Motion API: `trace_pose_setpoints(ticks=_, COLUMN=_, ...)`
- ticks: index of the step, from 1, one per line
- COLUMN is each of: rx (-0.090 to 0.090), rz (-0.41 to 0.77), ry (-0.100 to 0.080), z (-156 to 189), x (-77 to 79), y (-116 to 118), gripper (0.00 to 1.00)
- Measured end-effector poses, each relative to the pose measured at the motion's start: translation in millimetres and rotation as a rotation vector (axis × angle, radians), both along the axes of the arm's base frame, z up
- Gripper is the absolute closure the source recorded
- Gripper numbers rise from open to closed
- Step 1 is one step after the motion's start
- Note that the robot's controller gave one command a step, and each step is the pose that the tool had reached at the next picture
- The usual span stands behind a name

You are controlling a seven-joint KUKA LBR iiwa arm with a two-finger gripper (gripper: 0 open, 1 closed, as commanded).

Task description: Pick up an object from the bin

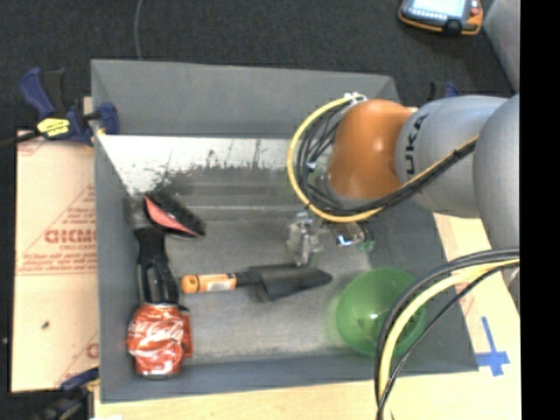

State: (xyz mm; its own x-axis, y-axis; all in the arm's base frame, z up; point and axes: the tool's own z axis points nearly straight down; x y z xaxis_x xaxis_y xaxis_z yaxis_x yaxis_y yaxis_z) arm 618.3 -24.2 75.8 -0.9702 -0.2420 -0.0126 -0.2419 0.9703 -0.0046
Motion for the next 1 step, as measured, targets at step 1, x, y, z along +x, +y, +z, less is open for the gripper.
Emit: trace_pose_setpoints(ticks=1, rx=-0.003, rz=0.137, ry=-0.005, z=39.7, x=22.9, y=-12.7, gripper=0.0)
